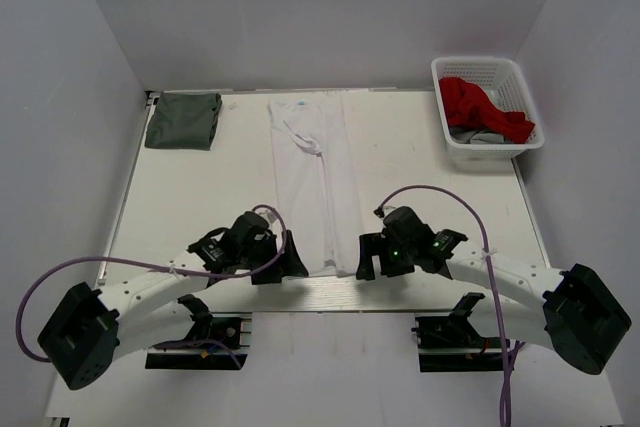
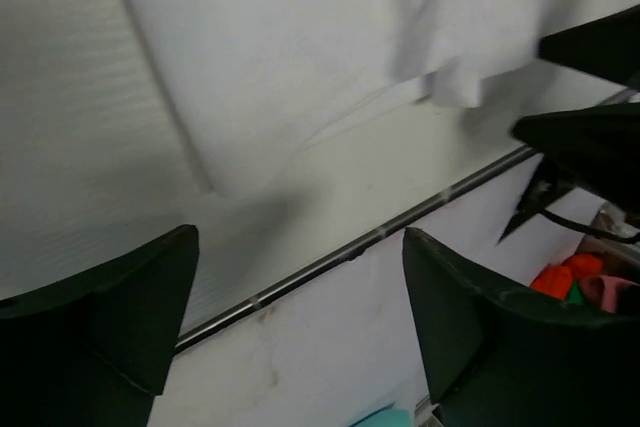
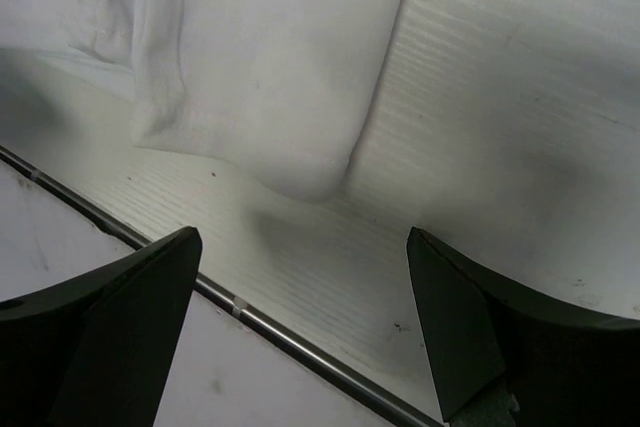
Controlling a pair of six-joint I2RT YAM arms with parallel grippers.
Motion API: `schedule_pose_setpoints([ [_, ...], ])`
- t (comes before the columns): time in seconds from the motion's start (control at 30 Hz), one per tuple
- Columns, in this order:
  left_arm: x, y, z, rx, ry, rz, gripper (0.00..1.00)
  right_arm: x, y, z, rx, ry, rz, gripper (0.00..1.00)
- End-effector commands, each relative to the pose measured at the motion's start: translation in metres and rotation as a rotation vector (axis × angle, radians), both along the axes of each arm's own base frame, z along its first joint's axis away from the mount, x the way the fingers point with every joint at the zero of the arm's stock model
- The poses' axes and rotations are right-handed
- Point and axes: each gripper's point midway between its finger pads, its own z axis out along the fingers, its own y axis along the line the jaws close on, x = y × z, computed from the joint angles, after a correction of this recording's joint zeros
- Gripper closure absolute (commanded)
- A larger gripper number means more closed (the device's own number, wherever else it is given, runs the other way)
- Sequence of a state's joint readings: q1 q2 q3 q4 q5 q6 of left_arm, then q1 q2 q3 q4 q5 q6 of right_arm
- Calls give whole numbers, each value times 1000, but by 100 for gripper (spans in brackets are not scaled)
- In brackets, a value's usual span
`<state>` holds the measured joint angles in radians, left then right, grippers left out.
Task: Fold and stack the t-shirts
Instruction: Grab the bottom of the folded rectangular tshirt with both arms
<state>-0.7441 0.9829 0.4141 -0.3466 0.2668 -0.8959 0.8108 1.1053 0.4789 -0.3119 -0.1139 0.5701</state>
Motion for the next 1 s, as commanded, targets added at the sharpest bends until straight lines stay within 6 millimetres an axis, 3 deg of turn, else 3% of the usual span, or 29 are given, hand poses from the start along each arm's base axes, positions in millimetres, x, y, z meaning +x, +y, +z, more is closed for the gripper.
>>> schedule_pose_setpoints([
  [0.0, -7, 9, -13, 97, 65, 17, 10, 1, 11, 6, 79, 8, -8, 11],
  [0.2, -6, 24, -27, 190, 59, 53, 27, -2, 11, -3, 96, 42, -8, 23],
  [0.27, -6, 18, -31, 177, 56, 39, 34, -3, 11, -6, 98, 57, -8, 29],
  [0.43, -6, 12, -45, 177, 69, 22, 49, -4, 12, -14, 80, 92, 6, 32],
  [0.57, 1, 10, -49, 182, 51, 34, 55, -3, 12, -17, 66, 107, 7, 49],
  [0.63, 6, 8, -48, 184, 33, 35, 64, 0, 12, -16, 63, 104, 3, 60],
  [0.73, 11, 4, -49, 183, 24, 28, 81, 8, 11, -14, 48, 72, -20, 66],
  [0.77, 13, 2, -47, 181, 22, 28, 95, 12, 11, -12, 46, 62, -32, 68],
  [0.8, 14, 0, -46, 188, 21, 20, 100, 14, 10, -12, 41, 58, -46, 74],
  [0.87, 16, -1, -43, 186, 19, 20, 100, 24, 10, -11, 32, 28, -87, 84],
  [0.93, 19, -4, -40, 181, 7, 14, 100, 32, 17, -4, 62, -1, -97, 100],
  [0.97, 20, -8, -34, 160, 2, 7, 100, 36, 20, 1, 82, -19, -98, 100],
])
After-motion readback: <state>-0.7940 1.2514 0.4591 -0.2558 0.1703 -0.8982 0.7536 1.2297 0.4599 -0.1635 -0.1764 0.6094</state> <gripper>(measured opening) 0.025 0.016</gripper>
